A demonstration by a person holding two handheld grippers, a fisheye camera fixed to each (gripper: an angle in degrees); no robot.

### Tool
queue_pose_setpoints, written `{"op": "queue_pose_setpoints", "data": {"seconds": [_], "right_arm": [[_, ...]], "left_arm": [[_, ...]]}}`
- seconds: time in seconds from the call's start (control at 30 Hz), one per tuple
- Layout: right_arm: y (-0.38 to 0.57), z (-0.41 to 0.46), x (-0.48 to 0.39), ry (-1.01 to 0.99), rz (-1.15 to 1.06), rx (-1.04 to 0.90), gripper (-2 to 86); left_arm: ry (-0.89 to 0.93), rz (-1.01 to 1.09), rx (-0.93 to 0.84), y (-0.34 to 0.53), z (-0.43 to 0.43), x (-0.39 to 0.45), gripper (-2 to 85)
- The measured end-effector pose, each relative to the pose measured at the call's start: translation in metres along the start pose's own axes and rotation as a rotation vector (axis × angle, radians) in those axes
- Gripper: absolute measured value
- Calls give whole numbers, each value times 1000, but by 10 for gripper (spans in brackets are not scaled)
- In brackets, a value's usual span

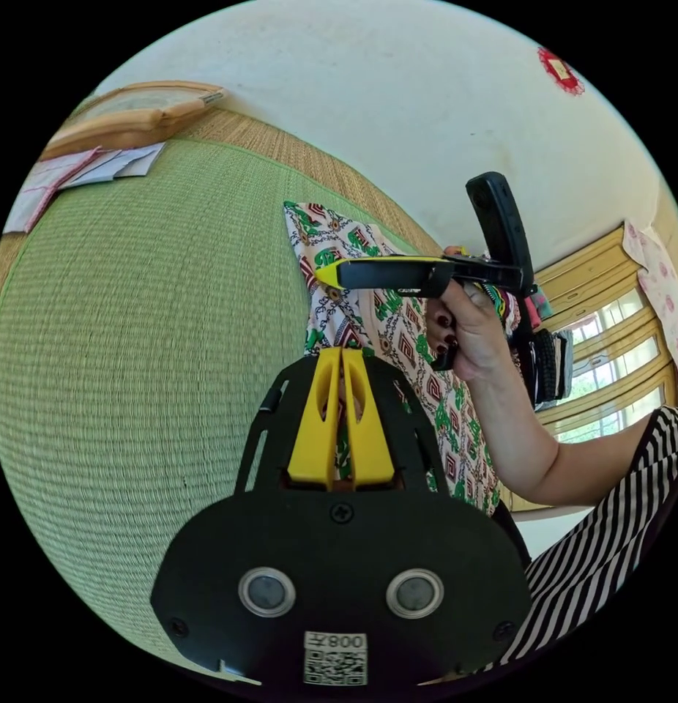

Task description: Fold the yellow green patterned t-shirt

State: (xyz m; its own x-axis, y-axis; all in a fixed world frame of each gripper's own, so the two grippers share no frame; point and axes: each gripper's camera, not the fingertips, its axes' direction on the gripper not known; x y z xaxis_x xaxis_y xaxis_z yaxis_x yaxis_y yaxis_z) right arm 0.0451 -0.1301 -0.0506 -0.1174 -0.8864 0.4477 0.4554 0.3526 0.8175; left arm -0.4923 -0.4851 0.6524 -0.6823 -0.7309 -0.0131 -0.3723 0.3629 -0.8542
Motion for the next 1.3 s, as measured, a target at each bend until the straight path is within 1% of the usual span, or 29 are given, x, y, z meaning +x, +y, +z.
{"op": "queue_pose_setpoints", "data": {"seconds": [0.07,0.23,0.33,0.4,0.5,0.6,0.7,0.77,0.87,0.97,1.07,1.23,1.3], "right_arm": [[-3,-2,-15,27,-2,-23,0],[-3,-28,-38,-24,10,13,1],[5,-51,-55,-17,20,35,1],[17,-66,-61,-29,37,54,1],[46,-91,-69,-39,93,79,1],[85,-121,-72,-27,181,103,1],[132,-158,-70,8,307,142,1],[169,-191,-69,68,411,182,0],[208,-229,-68,177,541,213,0],[234,-261,-72,236,627,255,0],[252,-281,-77,267,692,276,0],[268,-289,-93,195,724,239,0],[270,-297,-106,198,712,253,0]], "left_arm": [[31,-12,-13,1,2,-4,2],[28,-10,45,9,-7,-3,2],[31,-7,-15,10,0,-4,2],[52,-7,1,13,-1,-4,2],[29,0,54,20,-10,-2,2],[24,0,11,23,-7,-3,2],[31,8,44,30,-12,-2,2],[3,19,45,34,-14,1,2],[18,23,9,39,-10,0,2],[-2,29,8,45,-12,2,2],[-17,37,-3,52,-14,4,1],[-33,44,-12,63,-17,5,1],[-32,43,-14,68,-19,4,1]]}}
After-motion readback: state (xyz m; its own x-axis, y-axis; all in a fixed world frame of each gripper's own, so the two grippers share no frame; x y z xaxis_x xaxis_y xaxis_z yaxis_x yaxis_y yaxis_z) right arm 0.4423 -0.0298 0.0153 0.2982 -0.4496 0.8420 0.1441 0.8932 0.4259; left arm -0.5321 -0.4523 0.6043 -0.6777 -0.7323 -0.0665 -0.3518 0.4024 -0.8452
